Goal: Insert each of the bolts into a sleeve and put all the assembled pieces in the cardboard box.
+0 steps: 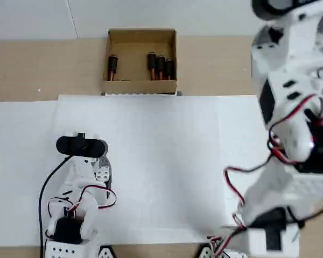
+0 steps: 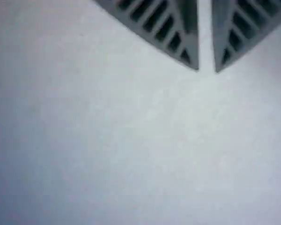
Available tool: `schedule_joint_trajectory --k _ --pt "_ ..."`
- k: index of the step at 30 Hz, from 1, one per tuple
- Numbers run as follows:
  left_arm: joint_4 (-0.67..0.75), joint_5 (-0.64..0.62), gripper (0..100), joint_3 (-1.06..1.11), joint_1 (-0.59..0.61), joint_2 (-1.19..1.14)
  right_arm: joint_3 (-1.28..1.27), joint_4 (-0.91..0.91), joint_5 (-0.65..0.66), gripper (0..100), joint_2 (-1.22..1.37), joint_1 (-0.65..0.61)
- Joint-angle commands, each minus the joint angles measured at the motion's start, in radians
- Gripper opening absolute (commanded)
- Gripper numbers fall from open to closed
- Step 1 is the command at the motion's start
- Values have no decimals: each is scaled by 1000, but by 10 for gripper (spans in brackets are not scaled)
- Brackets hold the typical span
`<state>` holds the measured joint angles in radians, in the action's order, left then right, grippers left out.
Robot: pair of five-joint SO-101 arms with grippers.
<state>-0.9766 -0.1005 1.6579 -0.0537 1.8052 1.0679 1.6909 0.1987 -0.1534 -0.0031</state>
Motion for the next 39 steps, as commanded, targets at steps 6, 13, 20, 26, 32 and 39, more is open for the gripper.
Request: schedule_joint_trajectory --k 6,13,20,26,32,39 --pt "0 -8 7 -5 0 8 -582 -5 -169 3 -366 10" --pt "0 -8 7 -5 0 8 -1162 -104 -273 3 -650 10" --pt "0 -8 7 -5 0 8 -1803 -403 -267 3 -1047 4" --pt "0 -8 7 -5 0 8 -2225 -564 -264 3 -1366 4" --pt "0 -8 7 -5 0 8 -2510 -576 -264 3 -1659 7" --pt "0 -8 7 -5 0 8 -2590 -585 -273 2 -1639 10"
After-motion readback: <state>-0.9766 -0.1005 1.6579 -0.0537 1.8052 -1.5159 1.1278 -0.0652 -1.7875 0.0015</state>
